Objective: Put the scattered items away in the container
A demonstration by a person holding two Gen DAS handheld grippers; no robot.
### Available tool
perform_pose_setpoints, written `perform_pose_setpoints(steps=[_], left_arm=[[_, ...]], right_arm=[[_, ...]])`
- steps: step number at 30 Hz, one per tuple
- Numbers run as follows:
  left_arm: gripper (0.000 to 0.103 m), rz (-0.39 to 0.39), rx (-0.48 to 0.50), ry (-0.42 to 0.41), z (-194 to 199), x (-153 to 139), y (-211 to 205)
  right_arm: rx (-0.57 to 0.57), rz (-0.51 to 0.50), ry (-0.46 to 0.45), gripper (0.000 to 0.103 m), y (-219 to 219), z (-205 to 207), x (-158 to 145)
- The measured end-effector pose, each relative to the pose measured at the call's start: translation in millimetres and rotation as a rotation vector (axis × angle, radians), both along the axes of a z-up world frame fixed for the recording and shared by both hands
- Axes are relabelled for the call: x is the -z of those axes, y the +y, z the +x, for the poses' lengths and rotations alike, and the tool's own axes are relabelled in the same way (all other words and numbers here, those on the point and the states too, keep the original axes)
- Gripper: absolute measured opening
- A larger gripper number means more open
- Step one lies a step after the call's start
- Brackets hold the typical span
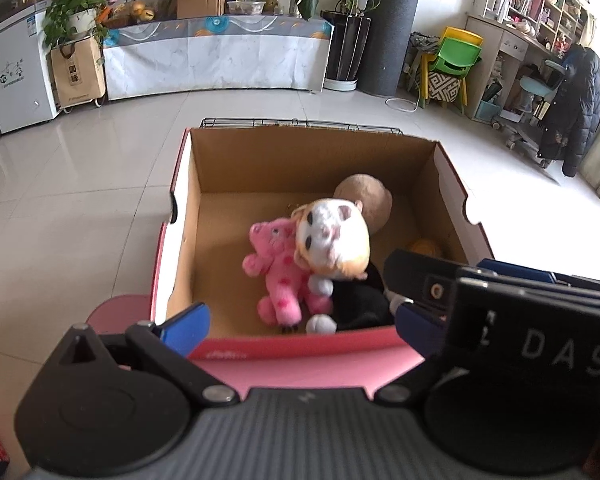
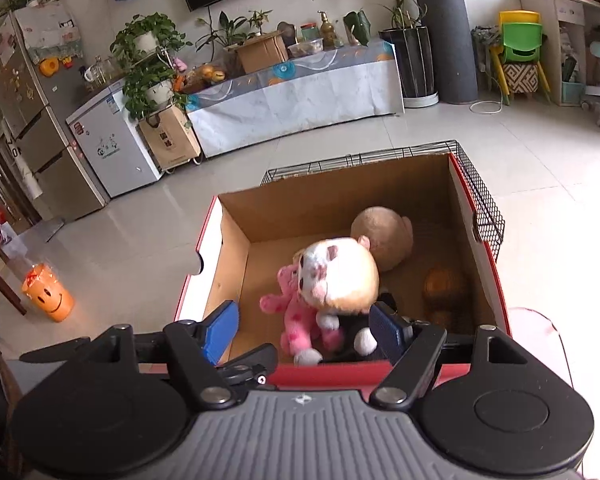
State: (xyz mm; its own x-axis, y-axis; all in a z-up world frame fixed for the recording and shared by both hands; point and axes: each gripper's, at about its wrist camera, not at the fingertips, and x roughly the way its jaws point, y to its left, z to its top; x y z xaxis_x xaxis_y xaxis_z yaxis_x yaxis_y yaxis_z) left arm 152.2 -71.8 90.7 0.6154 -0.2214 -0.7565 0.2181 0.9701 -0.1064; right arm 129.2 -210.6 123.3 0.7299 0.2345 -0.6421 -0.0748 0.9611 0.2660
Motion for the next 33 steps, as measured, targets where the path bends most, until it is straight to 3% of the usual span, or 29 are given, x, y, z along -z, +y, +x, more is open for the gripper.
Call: perform_pose_setpoints(steps=[12, 25, 33], left_arm=[[0.103, 0.066, 0.03, 0.031, -35.1, 9.0, -1.5], [0.103, 0.122, -0.01, 0.087, -52.8, 21.9, 0.1], [0.103, 0.175, -0.031, 0.11, -54.8, 30.0, 0.6]], right_arm=[[0.028, -0.046, 0.068, 0.073, -9.0, -38.2, 8.3], [0.062, -0.135, 0.102, 0.073, -13.1, -60.6, 17.5], [0.125, -0.145, 0.185, 0.073, -21.7, -61.8, 31.4]])
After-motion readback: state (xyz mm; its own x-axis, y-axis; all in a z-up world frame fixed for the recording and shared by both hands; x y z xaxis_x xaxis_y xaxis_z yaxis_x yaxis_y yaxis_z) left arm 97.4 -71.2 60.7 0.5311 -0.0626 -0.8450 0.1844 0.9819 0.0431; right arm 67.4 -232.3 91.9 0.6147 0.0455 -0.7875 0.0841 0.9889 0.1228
